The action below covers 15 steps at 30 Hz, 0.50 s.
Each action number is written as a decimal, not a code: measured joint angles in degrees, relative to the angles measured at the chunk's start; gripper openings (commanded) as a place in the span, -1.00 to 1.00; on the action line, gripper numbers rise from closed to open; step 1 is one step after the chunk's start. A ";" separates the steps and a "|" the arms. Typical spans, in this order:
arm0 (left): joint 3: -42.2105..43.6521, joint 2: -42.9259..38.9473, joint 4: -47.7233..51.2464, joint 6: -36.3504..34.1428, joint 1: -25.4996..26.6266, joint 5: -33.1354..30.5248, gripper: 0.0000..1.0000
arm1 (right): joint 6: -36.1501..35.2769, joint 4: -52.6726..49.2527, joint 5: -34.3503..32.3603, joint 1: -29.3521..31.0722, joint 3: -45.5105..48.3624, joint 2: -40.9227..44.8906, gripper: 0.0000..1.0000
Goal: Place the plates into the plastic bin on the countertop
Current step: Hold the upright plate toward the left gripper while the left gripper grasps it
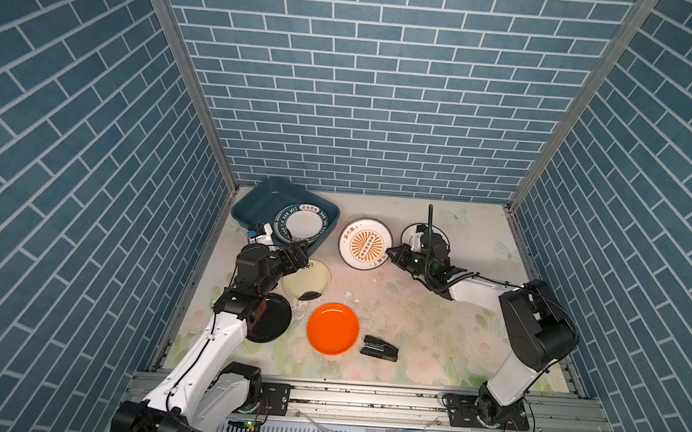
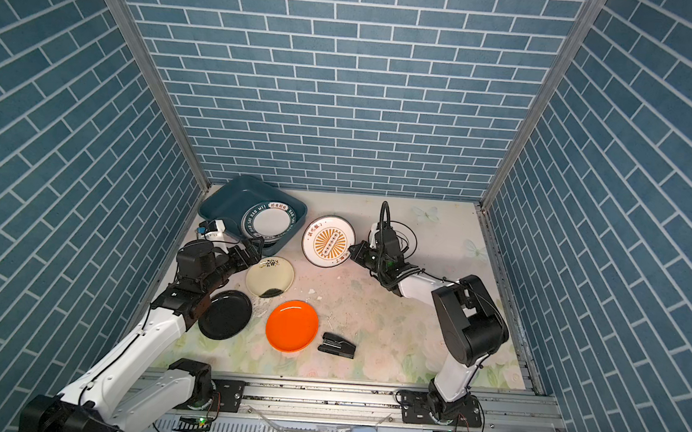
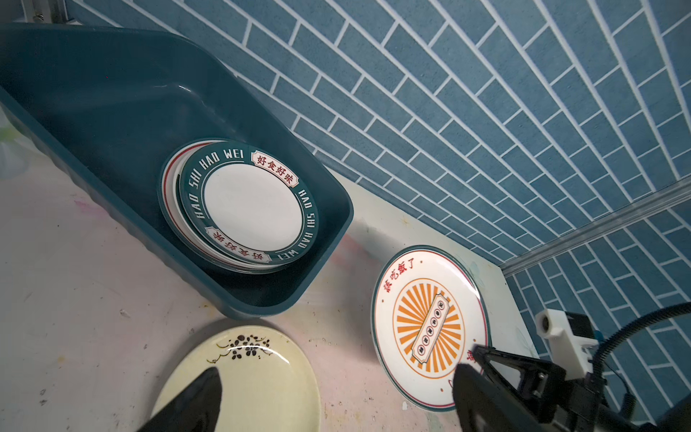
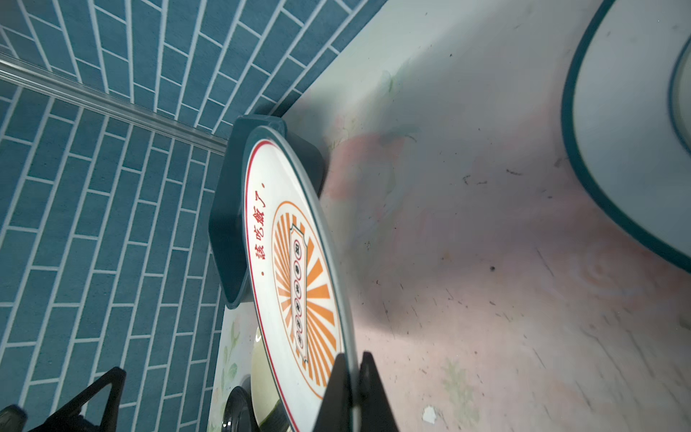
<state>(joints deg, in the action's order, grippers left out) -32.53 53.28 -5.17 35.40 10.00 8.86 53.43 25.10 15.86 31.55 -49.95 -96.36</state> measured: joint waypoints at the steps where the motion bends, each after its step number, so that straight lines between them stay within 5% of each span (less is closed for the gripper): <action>1: 0.02 0.31 -0.28 0.17 0.02 0.35 0.95 | -0.22 -0.35 -0.52 -0.02 0.96 1.75 -1.00; 15: -3.37 16.00 -5.92 1.68 9.73 1.70 0.93 | -0.98 -3.91 -3.10 -0.07 11.56 19.34 -1.00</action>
<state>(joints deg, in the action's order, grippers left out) -35.90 69.28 -11.09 37.08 19.73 10.57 52.45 21.19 12.75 31.48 -38.39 -77.01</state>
